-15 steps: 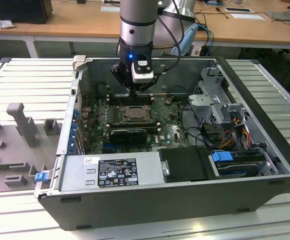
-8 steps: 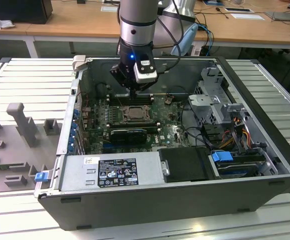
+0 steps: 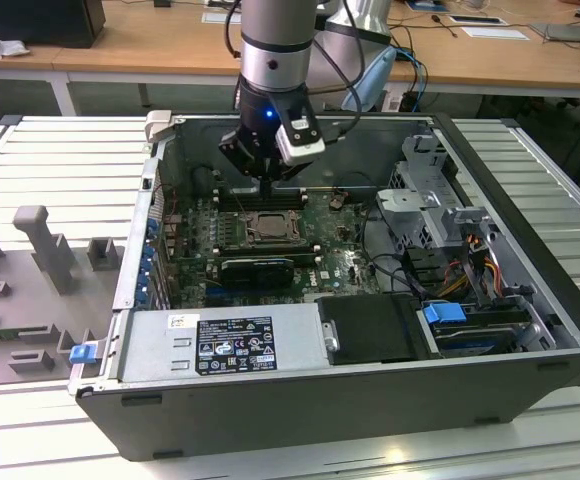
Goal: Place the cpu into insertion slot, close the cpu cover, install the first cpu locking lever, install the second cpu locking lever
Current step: 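Install the first cpu locking lever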
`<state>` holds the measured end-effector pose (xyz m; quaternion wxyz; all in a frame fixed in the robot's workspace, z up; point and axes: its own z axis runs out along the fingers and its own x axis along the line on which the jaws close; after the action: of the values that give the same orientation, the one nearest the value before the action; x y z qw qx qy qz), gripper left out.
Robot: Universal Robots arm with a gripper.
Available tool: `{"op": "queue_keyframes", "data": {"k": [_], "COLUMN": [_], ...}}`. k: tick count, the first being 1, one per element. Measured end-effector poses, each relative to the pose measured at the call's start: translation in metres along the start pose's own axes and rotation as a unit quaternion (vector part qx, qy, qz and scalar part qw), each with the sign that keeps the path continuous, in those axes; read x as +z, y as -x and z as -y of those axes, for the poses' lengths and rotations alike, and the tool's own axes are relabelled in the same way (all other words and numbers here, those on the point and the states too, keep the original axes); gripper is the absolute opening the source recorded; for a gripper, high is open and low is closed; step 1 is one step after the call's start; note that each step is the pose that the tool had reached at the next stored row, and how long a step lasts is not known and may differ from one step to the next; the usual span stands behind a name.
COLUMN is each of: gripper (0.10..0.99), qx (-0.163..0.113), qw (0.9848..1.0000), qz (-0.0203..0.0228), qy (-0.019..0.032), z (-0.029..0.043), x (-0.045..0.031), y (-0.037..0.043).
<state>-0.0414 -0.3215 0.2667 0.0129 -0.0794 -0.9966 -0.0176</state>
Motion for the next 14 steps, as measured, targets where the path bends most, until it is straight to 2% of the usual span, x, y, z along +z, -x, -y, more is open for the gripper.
{"op": "queue_keyframes", "data": {"k": [4, 10, 14], "gripper": [0.106, 0.106, 0.106], "qx": [-0.023, -0.053, -0.059], "qw": [0.9997, 0.9986, 0.9982], "qz": [-0.0008, -0.0018, -0.0016], "qy": [-0.0006, -0.0015, -0.0017], "z": [0.0, 0.0, 0.0], "x": [0.0, 0.0, 0.0], "y": [0.0, 0.0, -0.0004]}}
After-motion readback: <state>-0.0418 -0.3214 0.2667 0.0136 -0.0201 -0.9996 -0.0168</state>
